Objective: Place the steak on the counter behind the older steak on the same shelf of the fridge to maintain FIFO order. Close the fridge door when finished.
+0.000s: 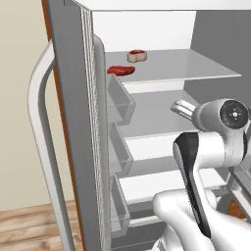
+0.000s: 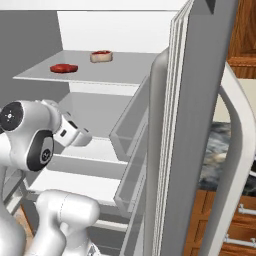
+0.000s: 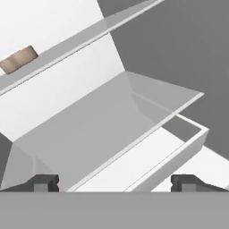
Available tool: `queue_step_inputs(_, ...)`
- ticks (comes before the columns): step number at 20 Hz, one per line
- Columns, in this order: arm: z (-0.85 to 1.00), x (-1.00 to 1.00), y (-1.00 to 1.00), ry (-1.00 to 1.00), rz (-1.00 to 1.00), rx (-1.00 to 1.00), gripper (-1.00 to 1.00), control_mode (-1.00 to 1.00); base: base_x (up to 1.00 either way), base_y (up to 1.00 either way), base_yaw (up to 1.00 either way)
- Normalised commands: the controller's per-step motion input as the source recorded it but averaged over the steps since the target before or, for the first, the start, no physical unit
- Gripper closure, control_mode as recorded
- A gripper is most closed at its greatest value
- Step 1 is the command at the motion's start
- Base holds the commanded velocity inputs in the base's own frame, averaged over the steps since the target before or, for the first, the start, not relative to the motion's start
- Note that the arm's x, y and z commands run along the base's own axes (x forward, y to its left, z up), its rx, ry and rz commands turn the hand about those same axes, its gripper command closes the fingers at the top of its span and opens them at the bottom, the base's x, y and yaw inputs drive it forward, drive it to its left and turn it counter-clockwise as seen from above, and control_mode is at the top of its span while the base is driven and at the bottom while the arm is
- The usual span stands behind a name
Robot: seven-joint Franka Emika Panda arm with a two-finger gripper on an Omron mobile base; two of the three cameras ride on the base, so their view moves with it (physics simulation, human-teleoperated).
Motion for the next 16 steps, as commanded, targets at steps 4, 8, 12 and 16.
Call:
queue_step_inputs(4,0.0,0.0,0.0,0.0,0.0,0.0,-1.0,1.0,-1.0,0.33,-0.05)
queue_step_inputs(8,0.0,0.0,0.0,0.0,0.0,0.0,-1.0,1.0,-0.68,0.06,0.0)
queue_step_inputs(12,0.0,0.0,0.0,0.0,0.0,0.0,-1.0,1.0,-0.57,0.0,0.0)
queue_step_inputs(16,0.0,0.0,0.0,0.0,0.0,0.0,-1.0,1.0,-0.47,0.0,0.0)
